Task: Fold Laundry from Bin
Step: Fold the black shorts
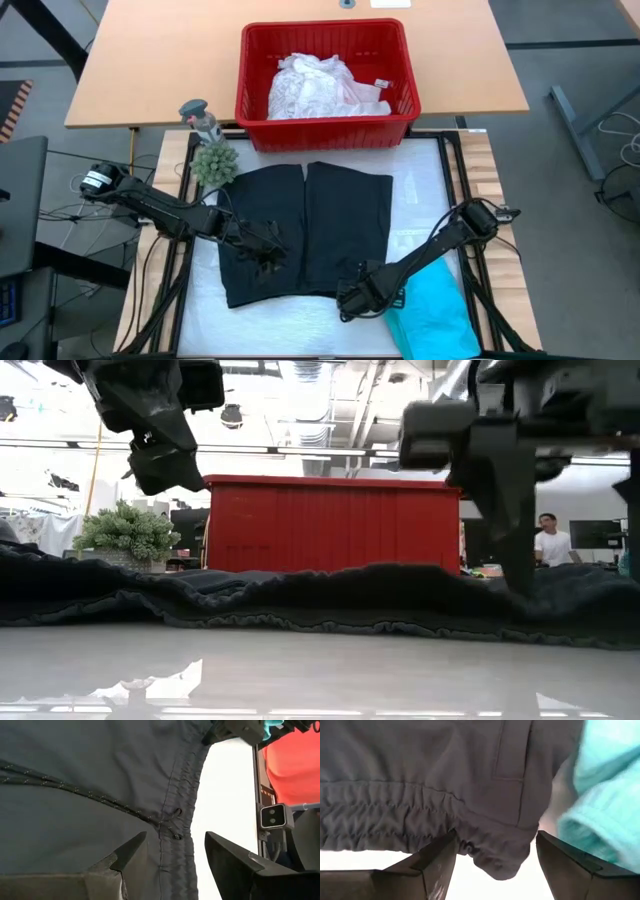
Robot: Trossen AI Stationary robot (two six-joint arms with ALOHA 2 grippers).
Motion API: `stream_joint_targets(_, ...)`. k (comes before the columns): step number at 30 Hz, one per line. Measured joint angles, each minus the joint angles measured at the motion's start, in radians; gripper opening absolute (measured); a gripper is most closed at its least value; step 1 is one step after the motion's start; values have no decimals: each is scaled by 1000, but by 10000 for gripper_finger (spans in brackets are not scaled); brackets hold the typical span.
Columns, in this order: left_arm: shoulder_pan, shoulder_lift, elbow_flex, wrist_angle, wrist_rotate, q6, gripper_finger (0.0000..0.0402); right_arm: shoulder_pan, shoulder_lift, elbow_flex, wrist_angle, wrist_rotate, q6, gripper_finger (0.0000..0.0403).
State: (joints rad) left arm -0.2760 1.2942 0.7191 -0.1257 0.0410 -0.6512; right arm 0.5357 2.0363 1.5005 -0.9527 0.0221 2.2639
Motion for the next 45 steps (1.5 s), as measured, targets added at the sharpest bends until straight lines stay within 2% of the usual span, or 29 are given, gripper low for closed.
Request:
stream_joint_targets(8,-49,0,-87,2,-5,-22,183,-1,42,2,33,-10,-2,286)
stream_joint_targets(12,-84,0,-126,2,-63,-53,155,0,43,2,25,-15,-3,261)
stream_joint_targets(16,-119,0,-161,5,-127,-61,95,-1,43,2,31,-15,-11,209)
stream_joint_targets(21,-137,0,-206,12,-136,-77,16,-1,44,2,29,-15,-37,105)
stream_joint_targets(24,-137,0,-227,10,-135,-77,6,0,43,2,27,-18,-51,40)
stream_joint_targets(25,-137,0,-232,11,-135,-79,7,0,41,2,27,-18,-52,32)
stream_joint_targets(34,-137,0,-268,47,-135,-102,1,6,-40,-3,25,-26,-90,32)
stream_joint_targets(38,-137,0,-268,81,-142,-102,0,-7,-75,-2,35,14,-129,32)
stream_joint_targets(45,-137,0,-268,96,-162,-100,0,-76,-85,93,49,59,-345,32)
